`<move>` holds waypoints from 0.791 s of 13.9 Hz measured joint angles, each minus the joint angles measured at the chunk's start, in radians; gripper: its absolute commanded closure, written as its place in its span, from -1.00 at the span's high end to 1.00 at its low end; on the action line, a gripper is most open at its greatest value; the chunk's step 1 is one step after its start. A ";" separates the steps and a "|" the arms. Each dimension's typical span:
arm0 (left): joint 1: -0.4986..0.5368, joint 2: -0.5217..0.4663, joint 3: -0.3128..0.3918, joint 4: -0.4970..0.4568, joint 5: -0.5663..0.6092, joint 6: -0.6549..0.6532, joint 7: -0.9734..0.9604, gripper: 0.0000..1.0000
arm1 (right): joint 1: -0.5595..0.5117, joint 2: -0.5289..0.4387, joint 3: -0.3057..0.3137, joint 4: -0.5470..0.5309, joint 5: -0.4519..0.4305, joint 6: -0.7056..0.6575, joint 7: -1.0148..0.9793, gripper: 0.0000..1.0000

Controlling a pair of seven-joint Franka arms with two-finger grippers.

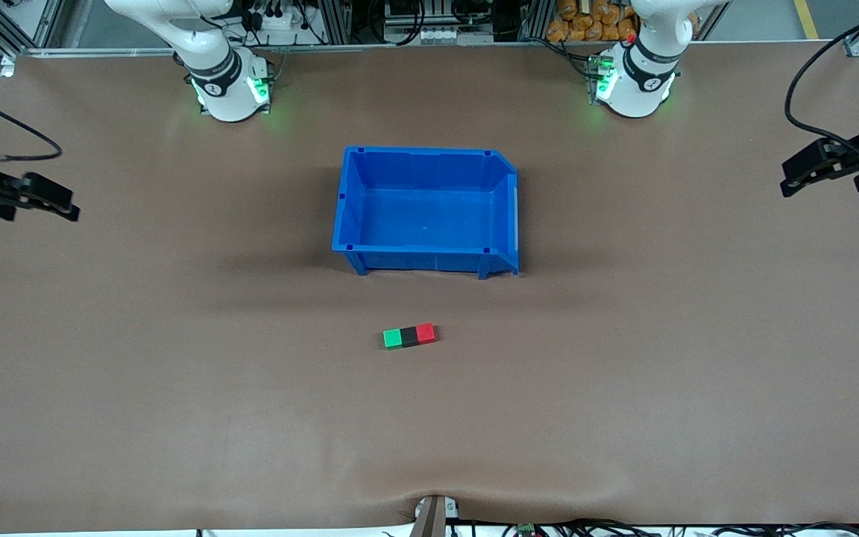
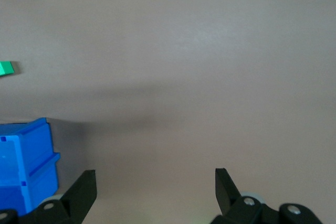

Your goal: Attach green and red cubes to black cube

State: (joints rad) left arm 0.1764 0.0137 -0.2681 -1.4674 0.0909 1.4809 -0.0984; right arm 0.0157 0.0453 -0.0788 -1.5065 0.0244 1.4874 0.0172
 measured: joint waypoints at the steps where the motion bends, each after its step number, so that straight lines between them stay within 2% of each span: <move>1: -0.071 -0.016 0.070 -0.019 0.000 0.000 0.000 1.00 | 0.004 -0.004 -0.015 0.011 0.002 -0.021 0.007 1.00; 2: -0.138 -0.033 0.137 -0.034 -0.001 0.000 0.000 1.00 | 0.002 -0.010 -0.020 0.016 0.003 -0.036 0.011 1.00; 4: -0.195 -0.062 0.196 -0.048 -0.001 -0.013 0.000 1.00 | -0.026 -0.025 0.009 0.020 0.004 -0.055 0.015 1.00; 6: -0.198 -0.080 0.204 -0.056 -0.001 -0.023 0.000 1.00 | -0.069 -0.033 0.066 0.020 0.004 -0.060 0.019 1.00; 7: -0.199 -0.081 0.204 -0.058 -0.001 -0.025 0.000 1.00 | -0.074 -0.033 0.075 0.019 0.004 -0.062 0.019 1.00; 11: -0.204 -0.081 0.204 -0.068 -0.049 -0.028 0.002 1.00 | -0.069 -0.033 0.076 0.019 0.004 -0.063 0.018 1.00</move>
State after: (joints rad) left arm -0.0277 -0.0674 -0.0639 -1.5353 0.0422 1.4532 -0.0966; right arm -0.0537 0.0121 -0.0032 -1.4877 0.0280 1.4247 0.0353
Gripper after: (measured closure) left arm 0.000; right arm 0.000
